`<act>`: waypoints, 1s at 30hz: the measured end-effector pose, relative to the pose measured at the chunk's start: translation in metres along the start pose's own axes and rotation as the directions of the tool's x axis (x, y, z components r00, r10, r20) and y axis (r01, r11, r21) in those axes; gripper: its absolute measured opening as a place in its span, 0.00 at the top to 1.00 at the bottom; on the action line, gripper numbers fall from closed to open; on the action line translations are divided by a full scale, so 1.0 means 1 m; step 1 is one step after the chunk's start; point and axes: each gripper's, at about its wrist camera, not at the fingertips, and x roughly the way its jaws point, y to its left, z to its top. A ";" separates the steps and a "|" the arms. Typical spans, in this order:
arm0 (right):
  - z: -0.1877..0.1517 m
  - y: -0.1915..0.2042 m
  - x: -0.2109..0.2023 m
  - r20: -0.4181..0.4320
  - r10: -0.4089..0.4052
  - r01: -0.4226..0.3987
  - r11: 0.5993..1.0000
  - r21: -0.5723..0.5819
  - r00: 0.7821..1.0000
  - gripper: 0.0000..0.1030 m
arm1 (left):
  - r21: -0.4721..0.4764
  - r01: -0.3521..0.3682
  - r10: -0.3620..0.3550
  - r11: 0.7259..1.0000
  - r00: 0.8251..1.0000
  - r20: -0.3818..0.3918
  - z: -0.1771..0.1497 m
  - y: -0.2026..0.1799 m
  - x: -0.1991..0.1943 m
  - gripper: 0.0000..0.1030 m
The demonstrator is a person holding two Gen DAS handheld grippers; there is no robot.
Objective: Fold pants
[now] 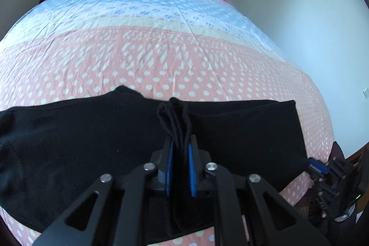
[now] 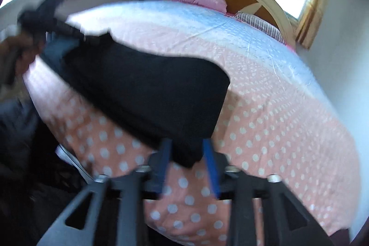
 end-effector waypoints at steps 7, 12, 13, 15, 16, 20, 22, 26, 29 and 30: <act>0.044 -0.044 0.015 0.065 0.040 -0.053 0.974 0.221 0.997 0.48 | 0.000 -0.003 0.003 1.000 1.000 0.003 0.000 0.000 0.000 0.88; 0.059 -0.043 0.073 -0.106 -0.009 0.036 0.964 0.262 0.994 0.49 | 0.007 0.006 -0.006 1.000 1.000 0.012 -0.001 -0.001 -0.002 0.88; 0.059 -0.040 0.081 -0.146 -0.026 0.063 0.965 0.256 0.989 0.65 | 0.009 0.009 -0.009 1.000 1.000 0.014 -0.001 0.000 -0.002 0.88; 0.057 -0.040 0.081 -0.134 0.011 0.026 0.962 0.271 0.991 0.87 | 0.011 0.019 -0.020 1.000 1.000 0.022 -0.001 0.000 -0.006 0.88; 0.058 -0.040 0.075 -0.123 0.001 0.031 0.965 0.262 0.992 0.91 | 0.011 0.024 -0.025 1.000 0.999 0.026 -0.001 0.001 -0.008 0.88; 0.056 -0.056 0.054 -0.083 0.022 0.004 0.952 0.306 0.996 0.92 | 0.024 0.043 -0.044 0.999 0.998 0.043 -0.003 -0.004 -0.015 0.88; 0.049 -0.068 0.064 -0.108 0.029 0.010 0.939 0.343 0.994 0.92 | 0.035 0.039 -0.040 0.999 0.999 0.036 -0.004 -0.010 -0.010 0.88; 0.036 -0.081 0.080 -0.094 0.050 -0.007 0.911 0.413 0.994 0.77 | 0.082 -0.029 0.029 0.996 1.000 0.009 -0.012 -0.020 0.016 0.87; 0.040 -0.078 0.056 -0.072 -0.061 0.084 0.924 0.374 0.996 0.56 | 0.089 -0.033 0.031 0.995 0.999 0.019 -0.013 -0.020 0.014 0.87; 0.041 -0.076 0.046 -0.039 -0.083 0.091 0.927 0.363 0.996 0.56 | 0.091 -0.033 0.031 0.995 0.999 0.021 -0.013 -0.020 0.012 0.87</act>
